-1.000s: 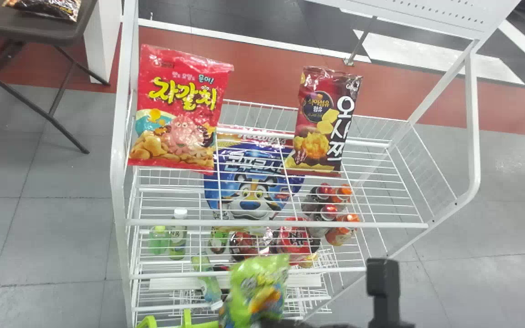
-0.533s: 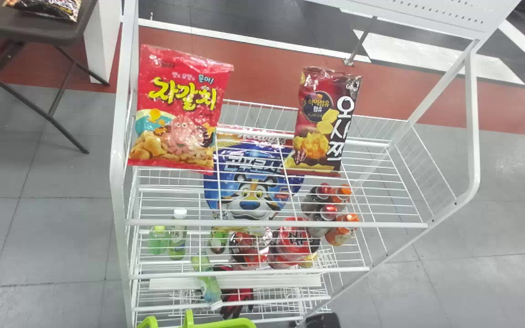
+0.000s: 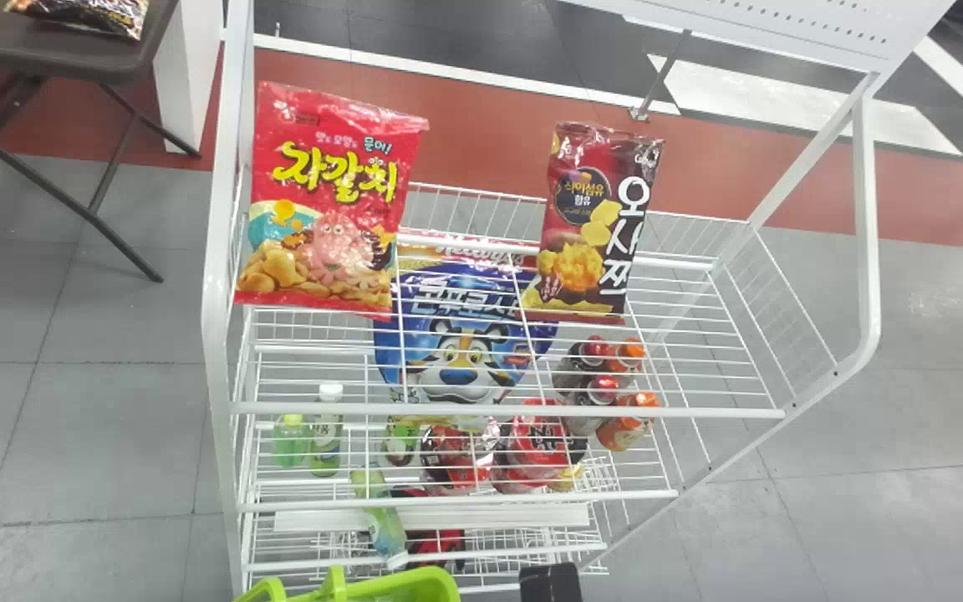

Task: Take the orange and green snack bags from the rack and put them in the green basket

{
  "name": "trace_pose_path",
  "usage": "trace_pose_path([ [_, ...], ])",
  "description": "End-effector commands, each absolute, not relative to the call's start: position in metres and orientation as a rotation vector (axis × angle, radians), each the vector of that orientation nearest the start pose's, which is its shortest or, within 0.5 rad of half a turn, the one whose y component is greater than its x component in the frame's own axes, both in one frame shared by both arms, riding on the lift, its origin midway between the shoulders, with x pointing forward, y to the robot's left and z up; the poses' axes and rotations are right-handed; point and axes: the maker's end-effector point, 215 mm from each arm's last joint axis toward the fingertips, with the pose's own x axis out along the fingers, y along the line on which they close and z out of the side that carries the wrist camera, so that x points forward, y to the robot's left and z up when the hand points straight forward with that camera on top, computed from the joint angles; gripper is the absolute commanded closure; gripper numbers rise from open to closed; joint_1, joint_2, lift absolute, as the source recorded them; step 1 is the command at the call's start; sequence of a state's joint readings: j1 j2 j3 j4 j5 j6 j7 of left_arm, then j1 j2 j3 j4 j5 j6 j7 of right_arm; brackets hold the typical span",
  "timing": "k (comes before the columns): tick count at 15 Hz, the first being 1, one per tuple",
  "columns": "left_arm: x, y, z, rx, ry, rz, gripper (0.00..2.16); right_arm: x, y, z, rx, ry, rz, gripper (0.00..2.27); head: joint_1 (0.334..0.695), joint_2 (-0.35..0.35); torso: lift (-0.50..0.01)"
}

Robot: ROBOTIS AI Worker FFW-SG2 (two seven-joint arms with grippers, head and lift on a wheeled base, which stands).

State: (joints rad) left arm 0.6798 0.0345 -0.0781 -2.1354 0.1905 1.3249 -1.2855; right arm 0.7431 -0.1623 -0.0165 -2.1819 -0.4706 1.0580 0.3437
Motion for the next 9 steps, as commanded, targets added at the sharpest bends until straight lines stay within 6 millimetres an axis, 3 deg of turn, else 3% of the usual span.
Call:
trace_pose_path([
  [1, 0.095, -0.020, -0.430, -1.052, 1.168, -1.234, 2.15, 0.176, -0.106, -0.562, 0.471, 1.150, 0.519, 2.24, 0.695, -0.350, 0.000],
  [2, 0.094, -0.021, -0.430, -1.054, 1.171, -1.235, 2.15, 0.171, -0.107, -0.562, 0.475, 1.172, 0.524, 1.99, 0.695, -0.350, 0.000],
  [3, 0.095, -0.021, -0.430, -1.051, 1.167, -1.236, 2.15, 0.166, -0.109, -0.561, 0.483, 1.193, 0.526, 1.37, 0.695, -0.350, 0.000],
  [4, 0.095, -0.020, -0.430, -1.050, 1.167, -1.235, 2.15, 0.162, -0.112, -0.556, 0.477, 1.213, 0.528, 0.20, 0.695, -0.350, 0.000],
  [5, 0.095, -0.020, -0.430, -1.052, 1.170, -1.235, 2.15, 0.163, -0.118, -0.548, 0.467, 1.202, 0.520, 0.00, 0.695, -0.350, 0.000],
  [7, 0.095, -0.020, -0.430, -1.051, 1.169, -1.235, 2.15, 0.150, -0.125, -0.538, 0.464, 1.258, 0.517, 0.05, 0.695, -0.350, 0.000],
  [9, 0.095, -0.019, -0.430, -1.052, 1.168, -1.235, 2.15, 0.149, -0.135, -0.525, 0.453, 1.258, 0.507, 0.06, 0.695, -0.350, 0.000],
])
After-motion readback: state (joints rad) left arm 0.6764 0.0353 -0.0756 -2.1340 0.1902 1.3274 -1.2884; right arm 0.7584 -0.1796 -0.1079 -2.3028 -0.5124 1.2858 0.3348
